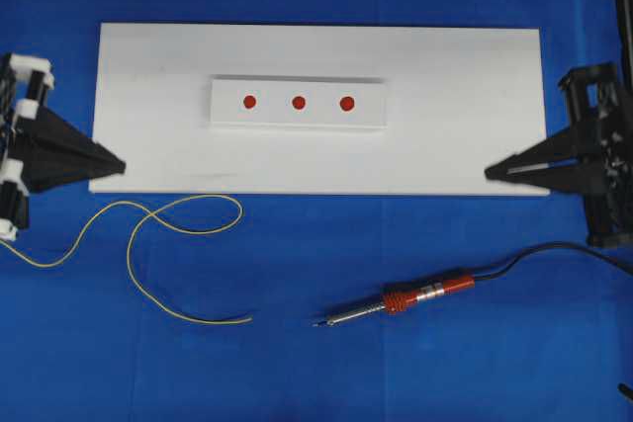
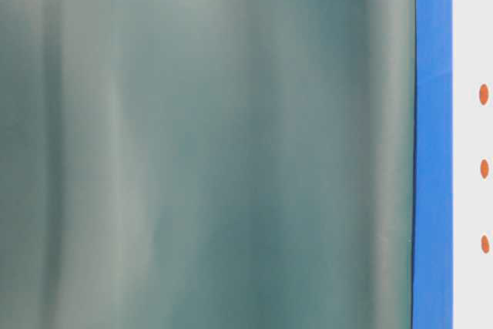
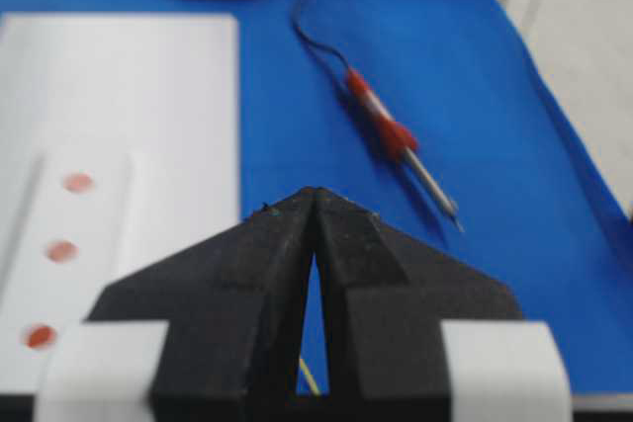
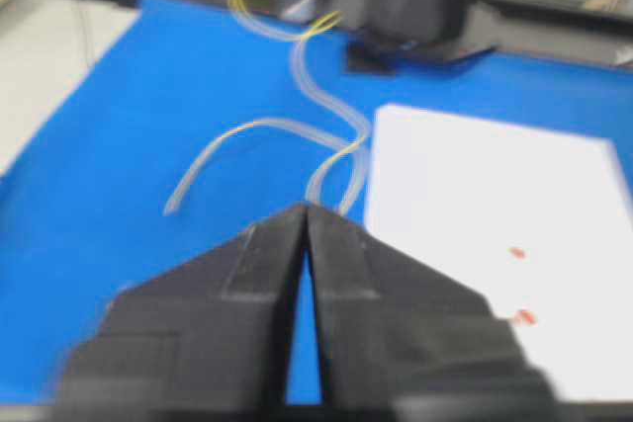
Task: Touch the tip of the soldering iron to the tip of the solder at the mark.
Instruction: 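Lower both grippers toward the yellow solder wire and red soldering iron, then grasp the solder wire with left gripper, iron handle with right gripper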
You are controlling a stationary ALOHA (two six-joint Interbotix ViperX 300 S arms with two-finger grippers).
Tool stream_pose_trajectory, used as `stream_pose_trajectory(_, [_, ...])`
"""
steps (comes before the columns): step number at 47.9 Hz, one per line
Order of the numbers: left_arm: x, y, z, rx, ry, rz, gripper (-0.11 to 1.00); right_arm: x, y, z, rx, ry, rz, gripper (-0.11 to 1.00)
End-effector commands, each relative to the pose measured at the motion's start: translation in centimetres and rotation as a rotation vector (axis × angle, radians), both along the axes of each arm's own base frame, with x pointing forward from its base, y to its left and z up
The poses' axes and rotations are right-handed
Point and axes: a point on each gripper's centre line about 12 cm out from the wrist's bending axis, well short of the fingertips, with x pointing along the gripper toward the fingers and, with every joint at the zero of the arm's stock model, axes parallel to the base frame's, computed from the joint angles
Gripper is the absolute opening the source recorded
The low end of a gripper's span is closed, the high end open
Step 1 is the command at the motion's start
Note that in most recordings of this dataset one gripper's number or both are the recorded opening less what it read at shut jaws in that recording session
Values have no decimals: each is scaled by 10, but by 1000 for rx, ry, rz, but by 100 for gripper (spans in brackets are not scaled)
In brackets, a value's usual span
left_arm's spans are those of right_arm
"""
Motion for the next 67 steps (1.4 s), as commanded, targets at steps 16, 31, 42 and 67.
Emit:
stream_pose_trajectory(16, [15,-32,-48,9,133,-120,60,28,21,-45,62,203,45,89])
stream_pose_trajectory(31, [20,-61,-100,35,271,-220,77,41,35,-92,89,269,54,86])
stream_pose_trajectory(42, [21,-67,-133,44,295,-238,76,47,49,-126,112,335,49,86])
stream_pose_trajectory(67, [39,-99,-180,72,356,-309,68,56,76,-181,158,420,-30,86])
